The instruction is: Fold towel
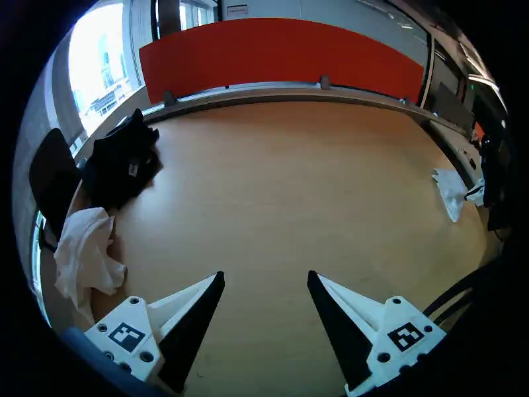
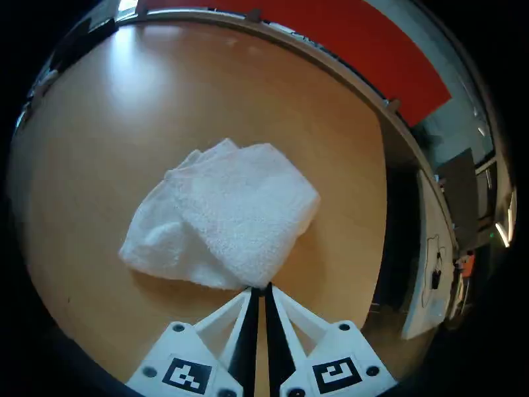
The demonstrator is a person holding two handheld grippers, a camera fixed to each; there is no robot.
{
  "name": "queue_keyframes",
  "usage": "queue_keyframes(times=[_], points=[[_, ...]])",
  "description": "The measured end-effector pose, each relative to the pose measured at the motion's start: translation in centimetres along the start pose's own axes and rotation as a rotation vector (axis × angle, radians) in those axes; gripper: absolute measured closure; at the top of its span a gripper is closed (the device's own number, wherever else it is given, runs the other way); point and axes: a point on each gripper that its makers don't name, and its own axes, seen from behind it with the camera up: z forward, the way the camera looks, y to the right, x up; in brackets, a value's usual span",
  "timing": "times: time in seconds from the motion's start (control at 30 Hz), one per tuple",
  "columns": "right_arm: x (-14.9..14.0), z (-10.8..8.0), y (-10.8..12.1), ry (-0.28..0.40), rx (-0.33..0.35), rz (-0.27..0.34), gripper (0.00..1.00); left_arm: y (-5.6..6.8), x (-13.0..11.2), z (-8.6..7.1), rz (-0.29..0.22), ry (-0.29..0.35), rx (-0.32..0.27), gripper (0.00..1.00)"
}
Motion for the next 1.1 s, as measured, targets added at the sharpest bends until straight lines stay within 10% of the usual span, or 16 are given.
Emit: queue_keyframes(times=[0.67, 0.93, 1.1], points=[[-1.4, 1.4, -1.2, -0.044, -0.016, 0.049, 0.86, -0.1, -0.2, -0.2, 0.0, -0.006, 0.007, 0.07], [-2.1, 1.0, -1.1, -0.037, -0.026, 0.083, 0.62, 0.3, 0.0, -0.1, 0.0, -0.002, 0.0, 0.07], [-2.3, 0.7, -1.3, -0.021, -0.025, 0.106, 0.3, 0.5, 0.3, -0.1, 0.002, -0.001, -0.004, 0.07]])
